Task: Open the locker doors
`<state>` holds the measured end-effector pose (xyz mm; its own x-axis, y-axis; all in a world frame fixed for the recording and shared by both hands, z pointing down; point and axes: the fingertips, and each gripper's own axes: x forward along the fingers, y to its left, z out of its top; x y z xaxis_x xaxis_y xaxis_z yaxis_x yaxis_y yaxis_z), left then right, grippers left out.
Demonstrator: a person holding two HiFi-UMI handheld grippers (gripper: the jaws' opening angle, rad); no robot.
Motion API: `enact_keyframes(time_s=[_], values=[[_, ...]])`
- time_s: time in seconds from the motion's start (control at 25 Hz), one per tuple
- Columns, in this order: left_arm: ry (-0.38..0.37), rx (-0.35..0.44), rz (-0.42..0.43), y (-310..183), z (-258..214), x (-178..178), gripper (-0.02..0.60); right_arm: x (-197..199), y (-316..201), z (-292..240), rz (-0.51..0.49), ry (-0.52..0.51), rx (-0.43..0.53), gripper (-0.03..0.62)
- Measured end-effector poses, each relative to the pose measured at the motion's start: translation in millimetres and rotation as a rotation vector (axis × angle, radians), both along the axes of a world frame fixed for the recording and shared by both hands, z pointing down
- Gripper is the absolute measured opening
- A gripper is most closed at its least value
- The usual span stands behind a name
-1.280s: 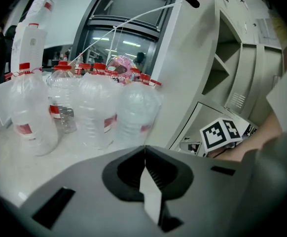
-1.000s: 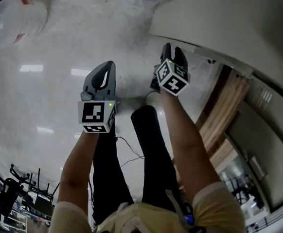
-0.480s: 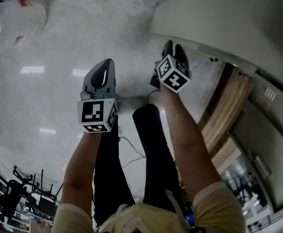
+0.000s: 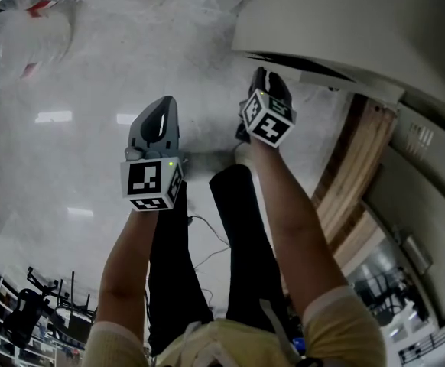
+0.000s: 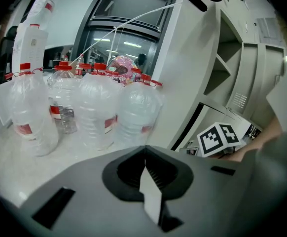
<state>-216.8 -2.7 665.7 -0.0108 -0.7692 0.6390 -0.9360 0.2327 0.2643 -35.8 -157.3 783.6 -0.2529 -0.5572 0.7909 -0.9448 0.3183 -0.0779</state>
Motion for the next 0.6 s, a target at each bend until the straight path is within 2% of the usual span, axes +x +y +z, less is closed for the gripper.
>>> enact_keyframes(time_s=[0.4, 0.6], values=[[-0.005, -0.01, 0.047, 5, -6, 11, 0.005, 21, 36, -5, -0.031, 0.012, -0.017, 0.112], [-0.007, -0.012, 0.085, 4, -6, 25, 0.005, 39, 56, -1, -0.03, 0.021, -0.057, 0.112]])
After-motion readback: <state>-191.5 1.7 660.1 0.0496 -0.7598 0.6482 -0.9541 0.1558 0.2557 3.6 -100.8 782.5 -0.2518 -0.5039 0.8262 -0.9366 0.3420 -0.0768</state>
